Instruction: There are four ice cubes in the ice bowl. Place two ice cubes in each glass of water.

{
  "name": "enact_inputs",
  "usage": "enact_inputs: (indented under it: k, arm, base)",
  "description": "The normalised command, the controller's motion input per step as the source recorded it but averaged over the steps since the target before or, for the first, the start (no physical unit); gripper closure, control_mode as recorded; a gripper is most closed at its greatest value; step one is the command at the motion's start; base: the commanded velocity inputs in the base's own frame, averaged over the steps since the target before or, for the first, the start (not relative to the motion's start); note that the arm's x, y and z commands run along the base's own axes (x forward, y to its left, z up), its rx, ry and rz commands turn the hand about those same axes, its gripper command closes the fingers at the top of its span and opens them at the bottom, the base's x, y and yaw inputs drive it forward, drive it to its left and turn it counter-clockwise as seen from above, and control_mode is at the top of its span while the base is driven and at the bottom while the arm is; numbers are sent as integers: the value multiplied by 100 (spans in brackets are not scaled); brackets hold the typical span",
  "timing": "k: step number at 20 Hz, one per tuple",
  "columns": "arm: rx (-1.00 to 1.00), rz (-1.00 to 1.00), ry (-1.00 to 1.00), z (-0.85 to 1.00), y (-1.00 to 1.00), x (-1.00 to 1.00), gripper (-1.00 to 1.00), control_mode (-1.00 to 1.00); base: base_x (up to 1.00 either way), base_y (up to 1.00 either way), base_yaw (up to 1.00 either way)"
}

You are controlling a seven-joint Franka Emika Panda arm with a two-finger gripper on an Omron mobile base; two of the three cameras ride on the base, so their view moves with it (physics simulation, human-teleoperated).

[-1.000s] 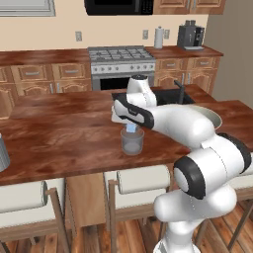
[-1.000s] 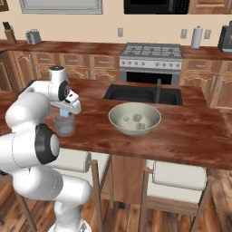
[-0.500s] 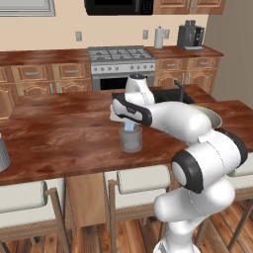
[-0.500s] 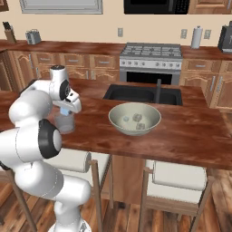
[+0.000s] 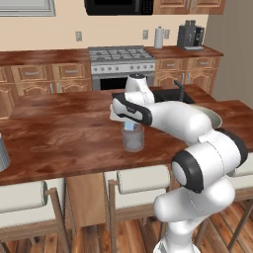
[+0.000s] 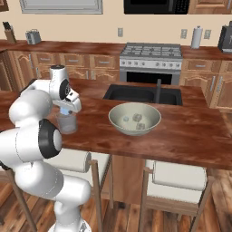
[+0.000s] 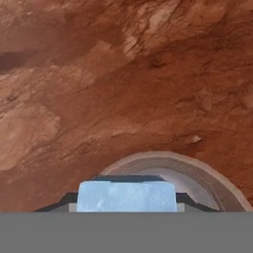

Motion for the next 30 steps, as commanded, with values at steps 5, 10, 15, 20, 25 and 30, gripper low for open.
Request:
enact_inputs:
  k: [5,10,15,20,25,30]
  arm:
    - [1,0,-2,0,-7,-5,-100,-100]
    - [3,0,-3,0,-9,-10,-100,-100]
    - [2,0,-3,21,-4,-28,-100,-100]
    - [0,0,-1,62,-28,-79,-100,-100]
    - [-5,-12,0,9,-91,-83,-100,-100]
    - [-14,-16,15,15,-96,-34,-100,-100]
  base:
    - [0,0,0]
    - [0,0,0]
    - [0,0,0]
    - [0,0,0]
    - [0,0,0]
    - [0,0,0]
